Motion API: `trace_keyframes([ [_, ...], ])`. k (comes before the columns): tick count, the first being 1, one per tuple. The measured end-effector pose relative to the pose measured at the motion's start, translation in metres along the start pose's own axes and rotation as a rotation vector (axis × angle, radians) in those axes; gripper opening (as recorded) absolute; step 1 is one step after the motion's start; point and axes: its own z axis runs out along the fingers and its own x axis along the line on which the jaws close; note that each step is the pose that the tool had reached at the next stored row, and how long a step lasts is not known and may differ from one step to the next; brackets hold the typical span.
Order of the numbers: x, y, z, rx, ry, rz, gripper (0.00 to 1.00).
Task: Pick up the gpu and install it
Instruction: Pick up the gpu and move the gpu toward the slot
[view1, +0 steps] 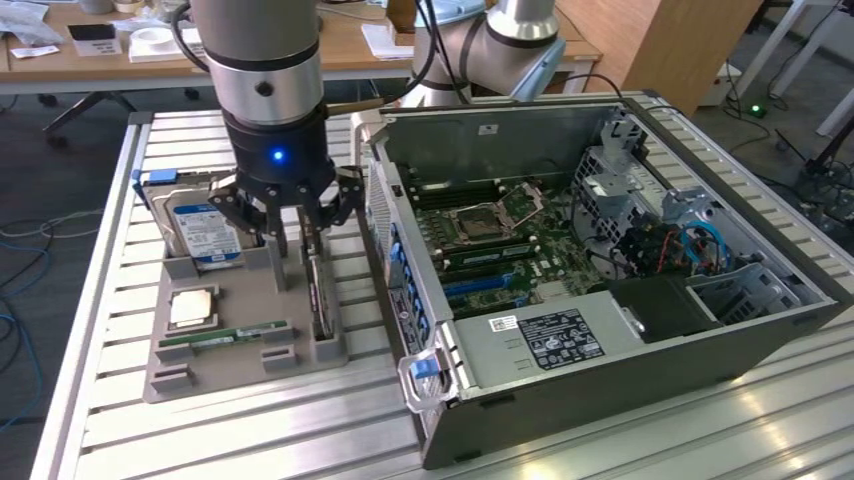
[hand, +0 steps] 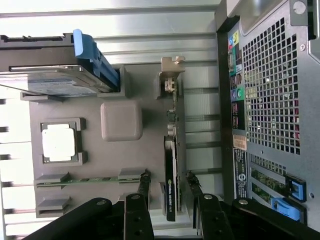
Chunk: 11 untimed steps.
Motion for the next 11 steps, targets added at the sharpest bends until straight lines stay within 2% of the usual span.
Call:
trace_keyframes([
  [5,-0.0069,0.0005,0.0005,-0.0001,0.0,0.0,0.42],
  [11,-0.0071,0.0005,0.0005,0.0,0.0,0.0,0.42],
])
